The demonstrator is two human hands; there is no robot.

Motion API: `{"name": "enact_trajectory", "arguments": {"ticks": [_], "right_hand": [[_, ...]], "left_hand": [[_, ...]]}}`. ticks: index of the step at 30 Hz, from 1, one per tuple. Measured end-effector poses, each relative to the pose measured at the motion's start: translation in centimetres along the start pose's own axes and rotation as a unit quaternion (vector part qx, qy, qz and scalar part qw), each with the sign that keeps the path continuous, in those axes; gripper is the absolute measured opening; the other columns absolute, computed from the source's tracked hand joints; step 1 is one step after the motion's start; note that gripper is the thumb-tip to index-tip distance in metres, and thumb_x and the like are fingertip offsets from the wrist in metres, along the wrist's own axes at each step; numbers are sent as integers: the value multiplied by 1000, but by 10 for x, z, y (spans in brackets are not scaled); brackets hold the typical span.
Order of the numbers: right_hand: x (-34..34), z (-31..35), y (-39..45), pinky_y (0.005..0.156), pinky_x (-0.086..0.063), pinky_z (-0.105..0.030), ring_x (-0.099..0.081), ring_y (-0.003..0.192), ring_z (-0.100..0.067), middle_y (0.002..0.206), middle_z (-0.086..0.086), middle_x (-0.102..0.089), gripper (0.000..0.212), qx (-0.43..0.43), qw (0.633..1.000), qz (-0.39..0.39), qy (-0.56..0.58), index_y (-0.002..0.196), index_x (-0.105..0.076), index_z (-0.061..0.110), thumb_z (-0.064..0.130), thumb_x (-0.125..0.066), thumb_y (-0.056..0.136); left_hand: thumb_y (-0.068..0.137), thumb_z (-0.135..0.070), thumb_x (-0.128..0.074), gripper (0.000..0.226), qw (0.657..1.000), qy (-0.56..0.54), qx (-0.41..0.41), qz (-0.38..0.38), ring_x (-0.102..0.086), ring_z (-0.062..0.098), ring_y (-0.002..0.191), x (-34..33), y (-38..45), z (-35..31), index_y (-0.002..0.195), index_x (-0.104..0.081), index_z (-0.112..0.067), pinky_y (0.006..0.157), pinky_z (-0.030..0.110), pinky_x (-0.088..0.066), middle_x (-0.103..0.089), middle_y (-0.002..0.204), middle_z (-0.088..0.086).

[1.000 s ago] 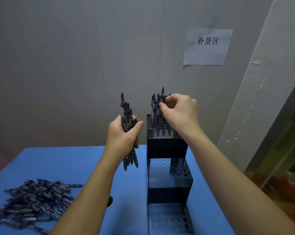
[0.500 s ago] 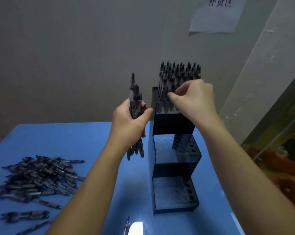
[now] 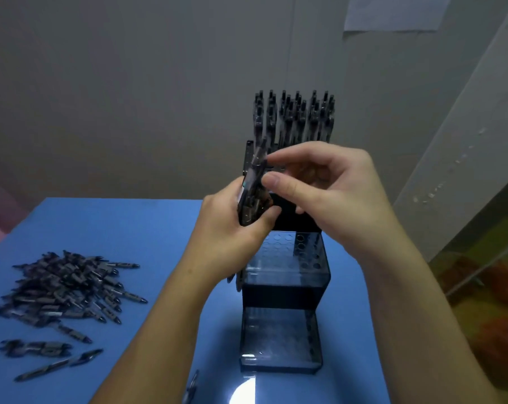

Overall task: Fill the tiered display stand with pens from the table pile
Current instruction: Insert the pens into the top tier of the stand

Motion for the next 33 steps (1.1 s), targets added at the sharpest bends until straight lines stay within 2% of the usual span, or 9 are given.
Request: {"name": "enact_trajectory", "arguments": {"ticks": [3,9,16,19,22,24,26,28,33], "right_hand": [[-2,-6,5,61,-53,-31,-66,68,-19,80,-8,-72,19,-1,1000,15,25,96,-80,24,22,-88,79],[-6,-11,14,51,-49,-27,-68,68,-17,84,-13,-76,22,-8,996,0,85,100,-80,14,12,-86,80],[-15,-4,26,59,-55,-29,-70,69,-19,81,-9,-76,16,8,989,-6,146,92,-76,6,1,-81,78],[-5,3,29,65,-59,-30,-74,75,-23,83,-7,-78,18,21,982,-48,182,93,-74,7,11,-78,76],[11,11,32,68,-63,-39,-74,80,-31,88,-13,-77,21,40,965,-101,239,102,-71,3,11,-74,82],[25,16,34,69,-63,-39,-73,79,-31,87,-14,-77,21,54,958,-136,246,107,-72,4,7,-74,87],[36,19,35,71,-62,-39,-73,79,-31,85,-14,-76,21,59,955,-166,239,108,-74,3,4,-76,87],[44,20,36,71,-61,-36,-74,76,-28,81,-12,-78,18,55,954,-198,218,103,-75,0,2,-78,85],[54,18,39,68,-63,-35,-76,70,-25,77,-10,-78,15,47,956,-261,127,91,-78,1,5,-86,79]], "left_hand": [[91,-17,-75,20,1000,1,2,9,-64,26,62,-4,3,0,98,-65,-32,60,51,-57,-67,74,3],[89,-16,-76,16,998,38,-3,56,-64,24,60,-3,13,6,89,-63,-26,58,49,-56,-66,72,2],[88,-19,-77,15,997,47,-6,54,-64,17,60,12,19,16,89,-63,-24,59,45,-59,-65,69,-5],[89,-20,-78,18,998,43,-1,39,-59,11,57,19,18,23,86,-62,-25,59,39,-58,-61,64,-12],[91,-21,-76,17,999,26,10,25,-54,29,57,25,16,34,85,-61,-24,57,51,-57,-56,62,3],[91,-23,-76,16,999,10,27,15,-54,36,59,29,14,41,85,-61,-24,55,53,-56,-55,63,10],[92,-23,-75,16,999,-13,45,4,-54,35,58,34,13,44,84,-61,-24,51,46,-57,-56,67,16],[93,-22,-74,16,998,-31,56,-13,-55,26,55,38,13,47,85,-61,-21,51,35,-55,-56,67,15],[93,-21,-73,16,996,-40,53,-58,-57,26,57,46,20,47,87,-59,-17,52,31,-54,-58,69,15]]}}
Point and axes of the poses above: each hand's wrist, its own y-axis towards the middle knuckle, its own x-axis out of the back of the hand, z = x × y, the point moved 8 cm from there along y, towards the middle knuckle
